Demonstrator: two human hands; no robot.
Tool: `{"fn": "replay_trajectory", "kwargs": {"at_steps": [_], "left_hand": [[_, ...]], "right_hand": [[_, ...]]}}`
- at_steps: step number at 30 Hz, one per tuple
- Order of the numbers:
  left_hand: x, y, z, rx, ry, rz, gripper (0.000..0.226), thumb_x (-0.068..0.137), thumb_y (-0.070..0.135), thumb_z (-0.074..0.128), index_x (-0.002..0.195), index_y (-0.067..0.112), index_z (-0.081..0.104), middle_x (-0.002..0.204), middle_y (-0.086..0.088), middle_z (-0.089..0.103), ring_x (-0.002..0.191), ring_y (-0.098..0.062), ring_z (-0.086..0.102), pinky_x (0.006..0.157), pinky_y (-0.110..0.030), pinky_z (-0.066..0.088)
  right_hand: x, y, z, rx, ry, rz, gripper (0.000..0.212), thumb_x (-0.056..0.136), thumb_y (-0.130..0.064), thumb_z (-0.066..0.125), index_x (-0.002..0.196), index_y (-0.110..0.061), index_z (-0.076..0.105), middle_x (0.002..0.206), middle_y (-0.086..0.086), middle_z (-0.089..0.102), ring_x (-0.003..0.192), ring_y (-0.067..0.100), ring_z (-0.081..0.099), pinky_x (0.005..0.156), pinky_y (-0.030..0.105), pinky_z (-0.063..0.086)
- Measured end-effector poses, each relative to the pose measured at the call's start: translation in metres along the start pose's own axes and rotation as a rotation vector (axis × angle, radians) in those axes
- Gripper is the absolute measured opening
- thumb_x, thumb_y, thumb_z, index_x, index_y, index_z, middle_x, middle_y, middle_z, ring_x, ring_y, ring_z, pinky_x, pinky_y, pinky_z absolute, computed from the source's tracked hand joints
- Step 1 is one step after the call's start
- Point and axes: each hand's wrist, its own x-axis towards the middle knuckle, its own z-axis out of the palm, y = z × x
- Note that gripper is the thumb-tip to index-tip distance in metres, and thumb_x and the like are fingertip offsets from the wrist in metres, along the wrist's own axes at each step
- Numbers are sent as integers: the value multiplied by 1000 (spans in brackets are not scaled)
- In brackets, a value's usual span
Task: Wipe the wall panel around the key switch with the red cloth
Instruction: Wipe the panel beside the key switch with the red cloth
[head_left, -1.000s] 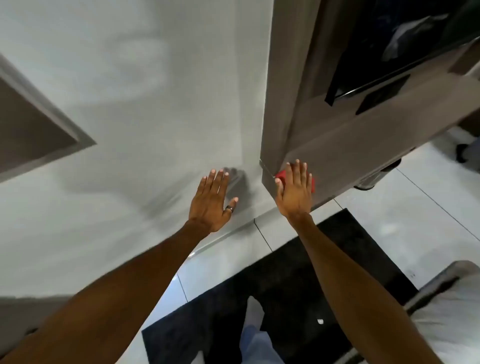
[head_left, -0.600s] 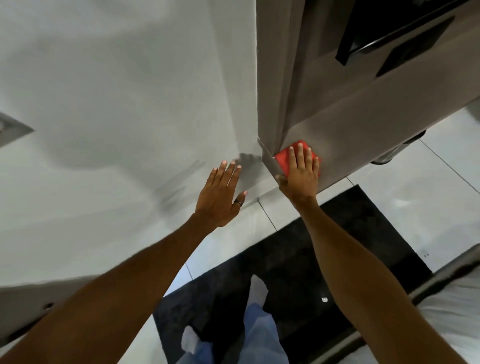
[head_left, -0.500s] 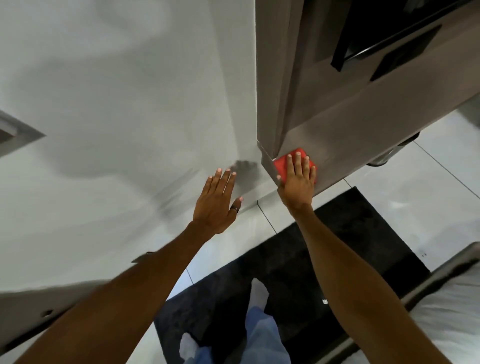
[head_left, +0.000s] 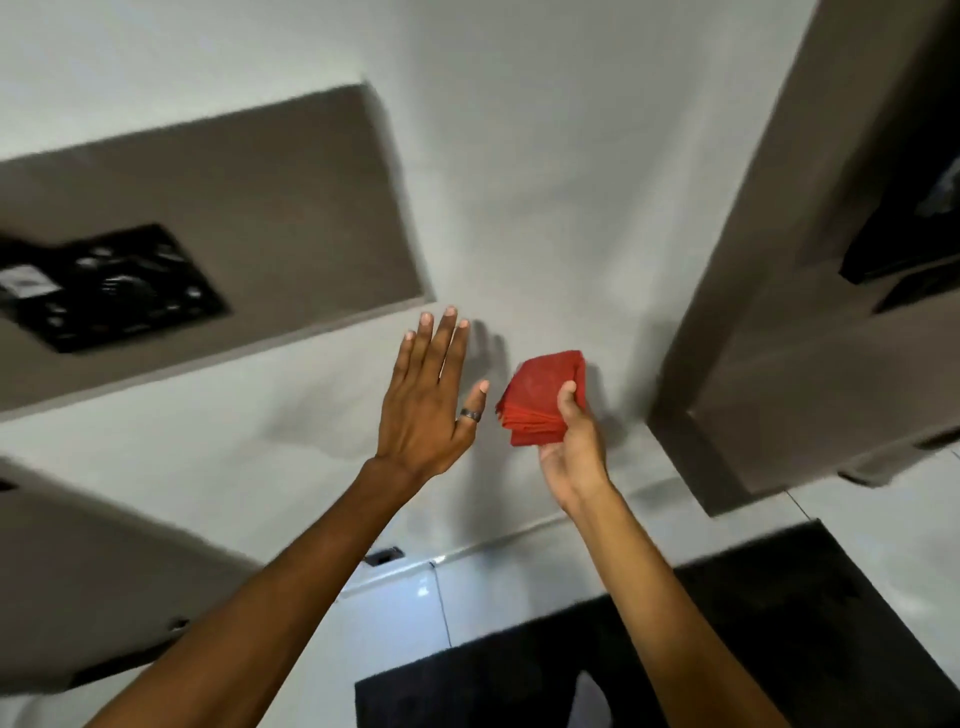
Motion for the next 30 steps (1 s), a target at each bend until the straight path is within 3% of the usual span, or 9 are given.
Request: {"fn": "replay_trajectory", "kwargs": {"at_steps": [7, 10, 11, 14, 16, 18, 22, 25, 30], "left_hand": [[-26, -117, -135, 175, 376, -111, 69, 105, 41, 42, 160, 6, 23, 170, -12, 15, 159, -30, 4, 130, -47, 7], [-47, -165, -176, 222, 499, -176, 68, 104, 37, 46, 159, 3, 26, 169, -15, 18, 159, -32, 5, 130, -49, 9], [-54, -182, -189, 241, 532, -189, 67, 104, 36, 46, 159, 3, 25, 168, -16, 18, 159, -33, 5, 130, -50, 9], [-73, -219, -212, 283, 573, -208, 68, 104, 35, 45, 159, 3, 23, 168, -18, 18, 158, -34, 4, 130, -51, 8], [-82, -236, -220, 302, 576, -208, 67, 104, 36, 43, 159, 2, 23, 168, -18, 17, 159, -33, 2, 130, -51, 7], [-86, -248, -223, 314, 572, -195, 67, 104, 37, 42, 158, 1, 25, 168, -17, 18, 159, -32, 2, 130, -50, 7], [-89, -271, -222, 332, 561, -126, 67, 104, 37, 42, 159, 4, 24, 168, -17, 19, 159, -30, 3, 130, -48, 6], [-81, -285, -222, 346, 583, -93, 65, 104, 35, 42, 159, 5, 26, 167, -17, 22, 159, -28, 3, 130, -48, 6], [-63, -307, -222, 359, 598, -33, 62, 104, 31, 41, 158, 5, 28, 166, -18, 24, 159, -25, 0, 131, -44, 2]], "right_hand": [[-69, 18, 185, -164, -129, -491, 61, 102, -48, 60, 157, -27, 46, 154, -5, 57, 139, 17, 58, 118, 50, 50], [-92, 39, 239, -247, -97, -825, 58, 107, -41, 50, 161, -27, 37, 156, -31, 45, 145, -7, 44, 119, 24, 44], [-99, 49, 258, -281, -77, -929, 59, 108, -43, 49, 163, -27, 33, 161, -27, 41, 150, -4, 39, 122, 24, 39], [-111, 80, 295, -474, -103, -1258, 59, 111, -36, 46, 164, -18, 27, 173, -5, 22, 164, 19, 17, 134, 43, 24], [-108, 104, 311, -719, -125, -1438, 58, 110, -26, 51, 163, -12, 29, 173, 7, 22, 163, 30, 17, 132, 54, 26], [-98, 123, 317, -1005, -139, -1530, 61, 108, -31, 53, 162, -12, 31, 171, 14, 24, 162, 37, 18, 128, 63, 28], [-82, 133, 312, -1217, -133, -1611, 76, 106, -63, 29, 165, -17, 25, 174, 11, 17, 164, 35, 11, 133, 55, 14], [-73, 124, 312, -1220, -62, -1746, 65, 110, -52, 29, 162, -14, 34, 172, 12, 28, 162, 33, 20, 134, 49, 14], [-44, 101, 330, -1176, -167, -2120, 56, 107, -31, 41, 159, -12, 41, 167, 12, 39, 159, 31, 32, 134, 52, 16]]}}
